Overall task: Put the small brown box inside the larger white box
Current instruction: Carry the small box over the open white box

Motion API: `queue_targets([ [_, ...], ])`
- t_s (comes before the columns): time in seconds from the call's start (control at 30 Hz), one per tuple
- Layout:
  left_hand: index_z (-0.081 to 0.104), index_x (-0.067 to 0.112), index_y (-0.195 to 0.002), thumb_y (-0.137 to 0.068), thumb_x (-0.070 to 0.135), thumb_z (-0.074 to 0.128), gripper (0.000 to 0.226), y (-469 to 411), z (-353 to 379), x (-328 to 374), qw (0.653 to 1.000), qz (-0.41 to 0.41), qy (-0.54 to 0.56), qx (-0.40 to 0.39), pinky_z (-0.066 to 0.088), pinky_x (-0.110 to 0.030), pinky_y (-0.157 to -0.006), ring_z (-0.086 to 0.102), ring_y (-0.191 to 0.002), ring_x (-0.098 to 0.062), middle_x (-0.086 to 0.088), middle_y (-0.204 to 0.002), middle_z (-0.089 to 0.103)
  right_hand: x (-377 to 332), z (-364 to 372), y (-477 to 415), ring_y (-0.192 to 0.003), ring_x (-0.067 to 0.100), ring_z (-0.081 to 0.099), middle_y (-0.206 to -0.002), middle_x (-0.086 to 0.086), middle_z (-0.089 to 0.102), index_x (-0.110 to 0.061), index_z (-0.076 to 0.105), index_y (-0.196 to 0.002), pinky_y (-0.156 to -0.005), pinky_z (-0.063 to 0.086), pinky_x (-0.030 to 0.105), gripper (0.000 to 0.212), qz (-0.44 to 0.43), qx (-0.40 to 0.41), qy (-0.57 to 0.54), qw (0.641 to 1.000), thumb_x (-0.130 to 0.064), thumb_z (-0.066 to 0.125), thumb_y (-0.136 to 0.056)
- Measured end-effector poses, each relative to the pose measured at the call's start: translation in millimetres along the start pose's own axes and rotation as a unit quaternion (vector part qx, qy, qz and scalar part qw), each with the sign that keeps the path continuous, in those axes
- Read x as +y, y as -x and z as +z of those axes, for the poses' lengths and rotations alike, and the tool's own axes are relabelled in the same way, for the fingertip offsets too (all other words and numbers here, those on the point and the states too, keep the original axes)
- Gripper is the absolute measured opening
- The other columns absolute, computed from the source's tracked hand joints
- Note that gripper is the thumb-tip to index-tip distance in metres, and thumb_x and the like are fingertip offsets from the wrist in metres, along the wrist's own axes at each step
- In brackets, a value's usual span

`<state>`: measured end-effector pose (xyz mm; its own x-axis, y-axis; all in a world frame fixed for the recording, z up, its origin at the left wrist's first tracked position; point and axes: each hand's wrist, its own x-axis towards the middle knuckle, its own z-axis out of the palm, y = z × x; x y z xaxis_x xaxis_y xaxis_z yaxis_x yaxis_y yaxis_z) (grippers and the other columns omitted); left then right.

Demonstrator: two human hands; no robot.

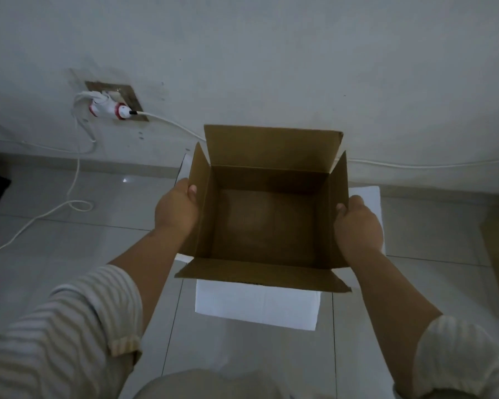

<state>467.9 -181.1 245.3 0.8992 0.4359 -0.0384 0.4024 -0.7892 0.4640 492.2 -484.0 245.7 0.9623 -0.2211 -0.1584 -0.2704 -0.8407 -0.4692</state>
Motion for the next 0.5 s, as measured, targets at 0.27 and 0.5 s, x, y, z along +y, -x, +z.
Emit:
queue_targets([
  [0.27, 0.052, 0.009, -0.116, -0.1, 0.029, 0.031, 0.033, 0, 25, -9, 1.0, 0.002, 0.003, -0.014, 0.044, -0.035, -0.07, 0.063, -0.092, -0.033, -0.017, -0.1, 0.065, 5, 21, -4, -0.063, 0.023, 0.051, -0.064, 0.0, 0.045, -0.008, 0.046, -0.098, -0.061, 0.04, 0.034, 0.021, 0.021, 0.008, 0.004, 1.0, -0.027, 0.036, -0.098],
  [0.5, 0.051, 0.011, -0.115, -0.101, 0.028, 0.031, 0.03, 1, 69, -33, 0.999, -0.026, 0.026, -0.026, 0.044, -0.033, -0.07, 0.064, -0.091, -0.033, -0.014, -0.096, 0.064, 30, 65, -2, -0.062, 0.022, 0.051, -0.073, 0.005, 0.052, -0.009, 0.046, -0.098, -0.061, 0.041, 0.033, 0.022, 0.035, 0.012, 0.005, 0.999, -0.029, 0.036, -0.097],
])
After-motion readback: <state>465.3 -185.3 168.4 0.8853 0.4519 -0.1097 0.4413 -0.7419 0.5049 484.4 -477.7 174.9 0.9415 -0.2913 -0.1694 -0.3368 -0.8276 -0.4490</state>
